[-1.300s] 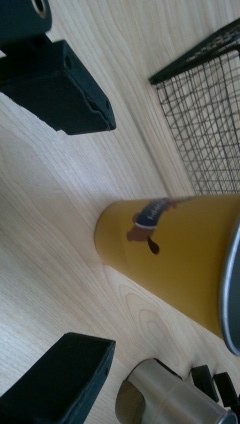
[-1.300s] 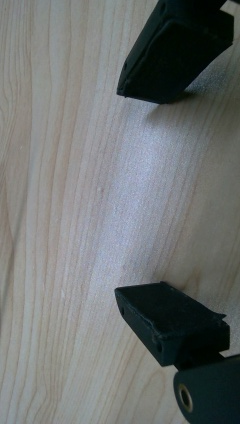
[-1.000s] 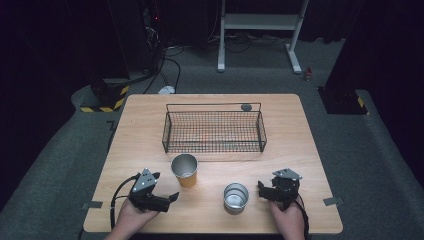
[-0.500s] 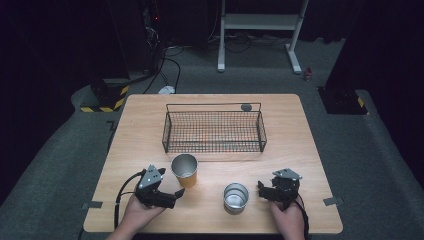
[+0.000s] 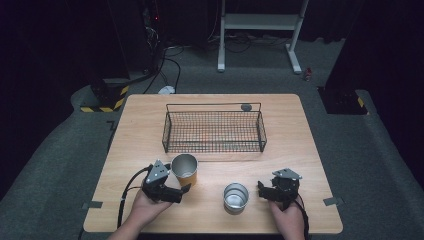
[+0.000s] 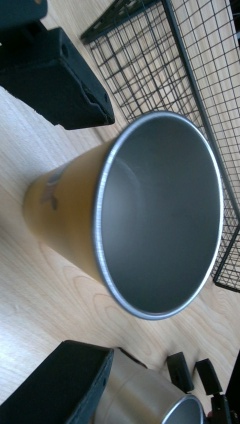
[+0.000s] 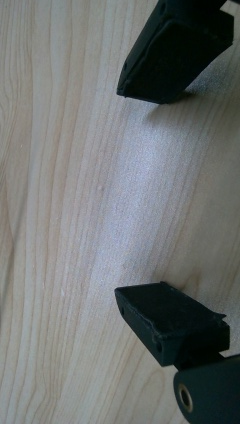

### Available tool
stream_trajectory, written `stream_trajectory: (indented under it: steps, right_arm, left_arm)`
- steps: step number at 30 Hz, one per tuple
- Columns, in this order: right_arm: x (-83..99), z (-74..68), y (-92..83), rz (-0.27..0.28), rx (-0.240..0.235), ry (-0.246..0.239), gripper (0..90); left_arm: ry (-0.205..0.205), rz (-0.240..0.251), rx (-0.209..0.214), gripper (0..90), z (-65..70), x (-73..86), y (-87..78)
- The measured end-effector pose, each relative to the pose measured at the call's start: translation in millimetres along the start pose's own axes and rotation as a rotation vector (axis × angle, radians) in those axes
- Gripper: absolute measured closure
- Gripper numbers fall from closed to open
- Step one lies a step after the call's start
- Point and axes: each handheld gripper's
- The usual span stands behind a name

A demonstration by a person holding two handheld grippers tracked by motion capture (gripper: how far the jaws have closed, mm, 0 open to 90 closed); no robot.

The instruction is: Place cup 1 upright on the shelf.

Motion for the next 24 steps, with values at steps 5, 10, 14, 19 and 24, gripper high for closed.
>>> stream_trajectory:
  steps: [5, 10, 14, 19, 24]
  right_arm:
    - [0.0, 0.0, 0.0, 0.000, 0.000, 0.000, 9.2]
    - [0.0, 0.0, 0.0, 0.000, 0.000, 0.000, 9.2]
    - [0.4, 0.1, -0.3, 0.001, -0.001, -0.001, 9.3]
    - [1.0, 0.2, -0.4, 0.003, -0.003, -0.008, 9.3]
    - [1.2, 1.0, -0.6, 0.002, -0.008, -0.016, 9.2]
  left_arm:
    - [-0.004, 0.001, 0.000, 0.1, -0.9, -3.4, 5.7]
    - [-0.006, 0.001, -0.001, 0.1, -2.5, -5.4, 8.8]
    - [-0.015, 0.001, 0.003, 0.3, -3.4, -6.4, 10.9]
    - [-0.041, 0.021, -0.004, 0.6, -5.1, -7.6, 11.9]
    - [-0.037, 0.028, -0.016, 0.6, -4.1, -7.3, 12.1]
Point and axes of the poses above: each handheld gripper's, and its own axes: y roughly forward along the jaws, x roughly out of its underside, z roughly to its right, and after that the axes turned 15 degrees about -z, right-handed
